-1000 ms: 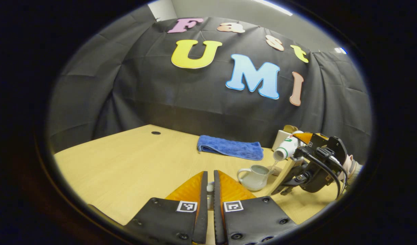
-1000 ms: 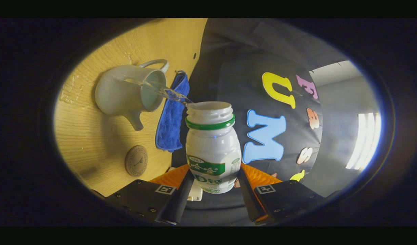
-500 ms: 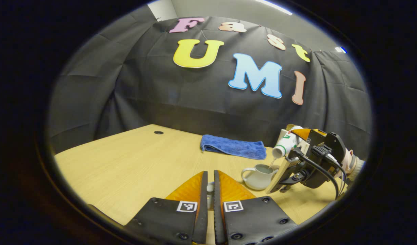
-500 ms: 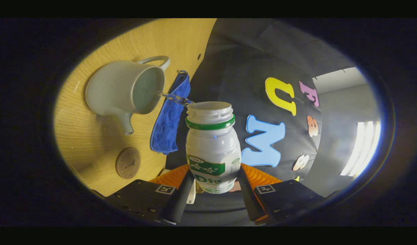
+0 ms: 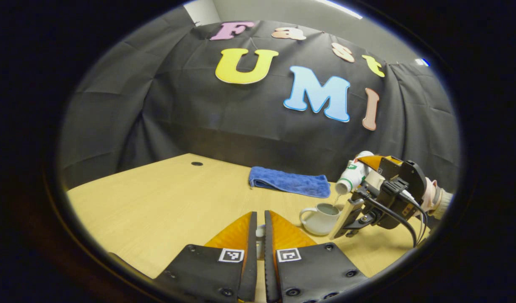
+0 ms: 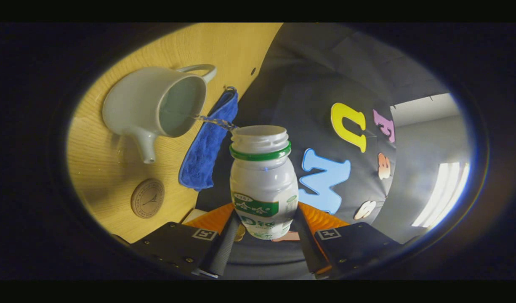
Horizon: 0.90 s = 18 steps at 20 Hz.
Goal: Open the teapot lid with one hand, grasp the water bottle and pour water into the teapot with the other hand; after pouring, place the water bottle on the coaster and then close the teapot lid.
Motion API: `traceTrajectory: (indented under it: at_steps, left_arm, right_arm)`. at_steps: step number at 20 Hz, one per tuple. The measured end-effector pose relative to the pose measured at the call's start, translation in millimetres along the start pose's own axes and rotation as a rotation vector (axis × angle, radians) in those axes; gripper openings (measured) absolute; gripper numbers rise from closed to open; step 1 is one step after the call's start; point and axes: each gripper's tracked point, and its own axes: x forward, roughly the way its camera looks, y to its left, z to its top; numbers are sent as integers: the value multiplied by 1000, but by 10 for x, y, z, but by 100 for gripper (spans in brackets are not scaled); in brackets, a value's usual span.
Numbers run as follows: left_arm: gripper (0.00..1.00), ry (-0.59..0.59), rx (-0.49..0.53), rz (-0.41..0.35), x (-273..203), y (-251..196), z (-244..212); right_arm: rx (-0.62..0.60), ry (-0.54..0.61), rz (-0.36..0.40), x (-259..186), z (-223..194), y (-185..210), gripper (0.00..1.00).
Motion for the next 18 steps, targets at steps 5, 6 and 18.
traceTrajectory:
  at_steps: [5, 6, 18]
  left_arm:
    - [18, 0, -2, -1, -2, 10, -10]
    - [18, -1, -4, -2, -1, 10, -12]
    - [18, -2, -25, -19, -39, -9, -56]
  right_arm:
    - [-36, -12, -11, -3, -26, -108, 71]
    - [-43, -16, -12, -2, -17, -129, 71]
    - [-125, -48, -27, 87, 16, -268, 71]
